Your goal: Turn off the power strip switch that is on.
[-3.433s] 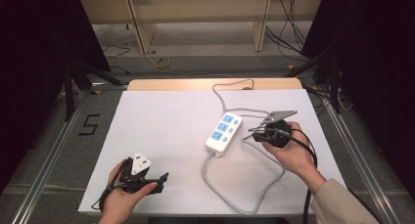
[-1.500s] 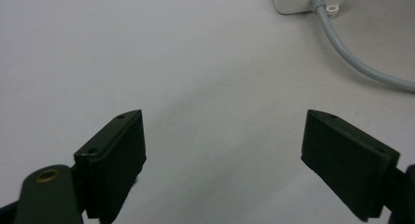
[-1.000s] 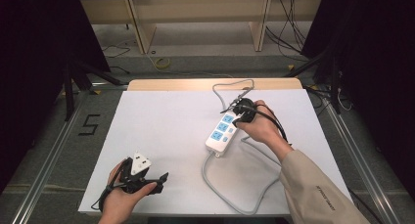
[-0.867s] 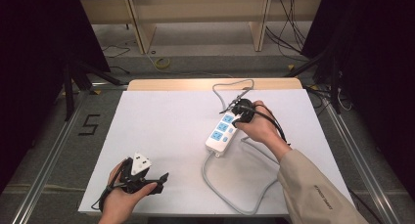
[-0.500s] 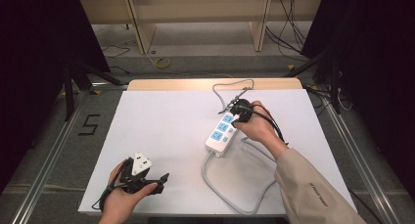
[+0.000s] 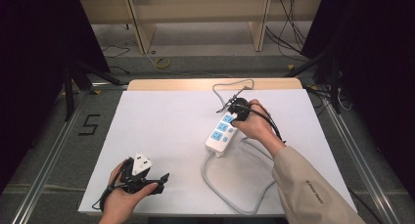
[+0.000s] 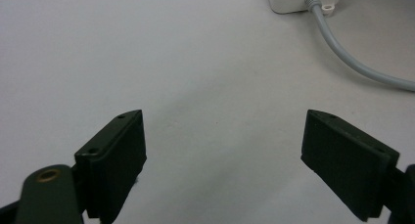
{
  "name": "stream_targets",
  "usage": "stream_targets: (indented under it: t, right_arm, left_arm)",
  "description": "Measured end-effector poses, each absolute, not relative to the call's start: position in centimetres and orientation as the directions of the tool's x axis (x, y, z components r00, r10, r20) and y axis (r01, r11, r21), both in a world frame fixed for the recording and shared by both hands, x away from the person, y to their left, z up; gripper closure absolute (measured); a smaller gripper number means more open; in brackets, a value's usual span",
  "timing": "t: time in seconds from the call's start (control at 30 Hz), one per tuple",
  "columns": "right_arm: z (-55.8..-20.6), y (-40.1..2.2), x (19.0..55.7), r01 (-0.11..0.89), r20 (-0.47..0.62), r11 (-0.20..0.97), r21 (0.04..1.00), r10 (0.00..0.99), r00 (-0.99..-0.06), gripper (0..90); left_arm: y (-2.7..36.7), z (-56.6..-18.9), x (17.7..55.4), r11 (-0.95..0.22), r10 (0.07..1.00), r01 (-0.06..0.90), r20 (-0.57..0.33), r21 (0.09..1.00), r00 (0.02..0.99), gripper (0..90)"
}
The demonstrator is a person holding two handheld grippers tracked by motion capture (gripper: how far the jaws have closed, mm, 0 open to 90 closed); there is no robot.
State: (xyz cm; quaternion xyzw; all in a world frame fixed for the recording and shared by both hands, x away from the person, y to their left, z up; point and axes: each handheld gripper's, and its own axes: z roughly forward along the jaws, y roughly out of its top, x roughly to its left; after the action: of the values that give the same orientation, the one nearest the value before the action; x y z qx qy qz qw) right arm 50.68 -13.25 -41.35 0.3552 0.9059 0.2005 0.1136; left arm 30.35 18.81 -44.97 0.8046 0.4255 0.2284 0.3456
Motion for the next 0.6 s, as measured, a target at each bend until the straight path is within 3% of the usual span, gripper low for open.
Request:
stream_targets:
  t: [0.6]
  right_arm:
    - [-41.76,-12.15,50.98,0.602,-0.058,0.69,0.402,0.676,-0.735,90.0]
  left_arm:
    - [18.79,-44.96,30.36,-0.396,0.843,0.528,0.07,0.752,0.533,16.0]
